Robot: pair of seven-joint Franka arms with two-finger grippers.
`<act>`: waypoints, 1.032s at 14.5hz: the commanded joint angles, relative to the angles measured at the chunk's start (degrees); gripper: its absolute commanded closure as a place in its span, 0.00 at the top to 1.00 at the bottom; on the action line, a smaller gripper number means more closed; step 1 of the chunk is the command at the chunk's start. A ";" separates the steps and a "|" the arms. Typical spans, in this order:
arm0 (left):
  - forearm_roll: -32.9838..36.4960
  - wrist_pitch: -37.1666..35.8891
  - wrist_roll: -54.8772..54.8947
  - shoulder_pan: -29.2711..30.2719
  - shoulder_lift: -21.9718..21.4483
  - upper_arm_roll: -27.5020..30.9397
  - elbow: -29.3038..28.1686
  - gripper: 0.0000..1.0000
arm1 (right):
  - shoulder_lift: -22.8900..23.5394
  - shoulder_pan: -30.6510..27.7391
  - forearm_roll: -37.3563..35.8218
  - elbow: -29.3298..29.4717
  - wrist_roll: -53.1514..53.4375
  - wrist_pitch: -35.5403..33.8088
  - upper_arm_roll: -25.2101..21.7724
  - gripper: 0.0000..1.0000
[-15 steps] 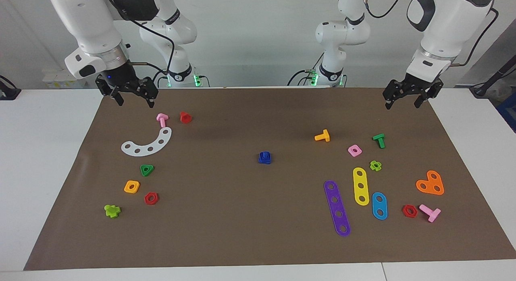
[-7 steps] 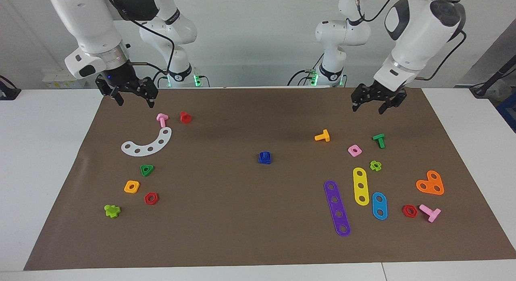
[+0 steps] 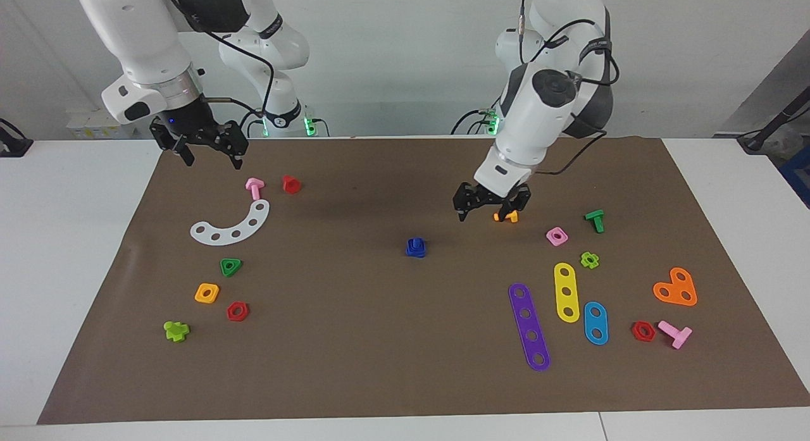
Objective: Unscrew and place screws in storage area
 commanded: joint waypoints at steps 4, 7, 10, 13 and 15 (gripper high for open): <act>3.15 3.18 -7.22 -7.31 15.21 1.34 11.67 0.94 | 0.07 -0.66 0.83 0.66 -1.47 -0.81 0.33 1.00; 3.85 6.17 -7.22 -8.20 16.10 1.34 9.31 0.91 | 0.07 -0.66 0.83 0.66 -1.47 -0.81 0.33 1.00; 5.95 10.91 -6.78 -10.31 15.31 1.26 2.82 0.91 | 0.07 -0.57 0.83 0.66 -1.47 -0.81 0.33 1.00; 7.55 10.58 -6.60 -11.54 14.96 1.08 1.56 0.91 | 0.07 -0.66 0.83 0.66 -1.47 -0.81 0.33 1.00; 7.55 10.40 -6.43 -11.54 14.87 0.99 1.47 0.88 | 0.07 -0.66 0.83 0.66 -1.47 -0.81 0.33 1.00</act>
